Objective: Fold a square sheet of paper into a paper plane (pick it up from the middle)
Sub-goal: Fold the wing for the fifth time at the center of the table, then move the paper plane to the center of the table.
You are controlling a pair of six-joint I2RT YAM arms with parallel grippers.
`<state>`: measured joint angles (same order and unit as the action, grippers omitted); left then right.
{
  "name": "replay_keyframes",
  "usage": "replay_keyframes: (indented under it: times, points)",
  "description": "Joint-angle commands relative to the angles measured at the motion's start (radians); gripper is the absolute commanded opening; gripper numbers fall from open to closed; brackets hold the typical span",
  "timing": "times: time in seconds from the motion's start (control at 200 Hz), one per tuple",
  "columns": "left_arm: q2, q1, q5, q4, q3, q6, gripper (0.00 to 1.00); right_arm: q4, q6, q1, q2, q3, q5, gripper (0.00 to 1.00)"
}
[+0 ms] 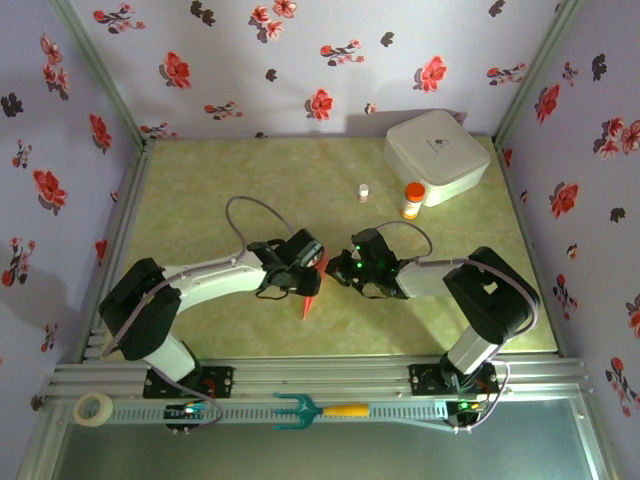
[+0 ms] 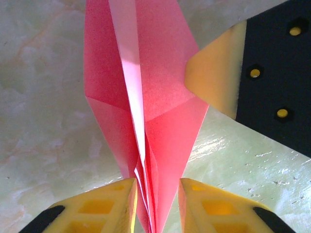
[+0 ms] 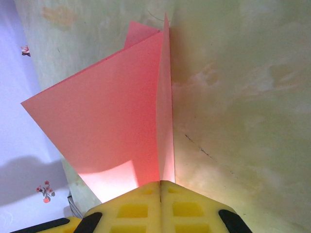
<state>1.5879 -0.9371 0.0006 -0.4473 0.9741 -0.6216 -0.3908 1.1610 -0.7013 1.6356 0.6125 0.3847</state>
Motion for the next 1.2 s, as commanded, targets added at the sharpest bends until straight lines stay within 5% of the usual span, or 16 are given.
replay_keyframes:
  times: [0.0,1.195]
  points:
    - [-0.006,-0.007,-0.005,0.003,-0.012,-0.01,0.29,0.027,0.003,-0.007,-0.02,0.006,-0.014,0.06]
    - [0.027,-0.009,-0.006,0.024,-0.014,-0.019,0.31,0.03,-0.002,-0.006,-0.022,0.009,-0.009,0.07]
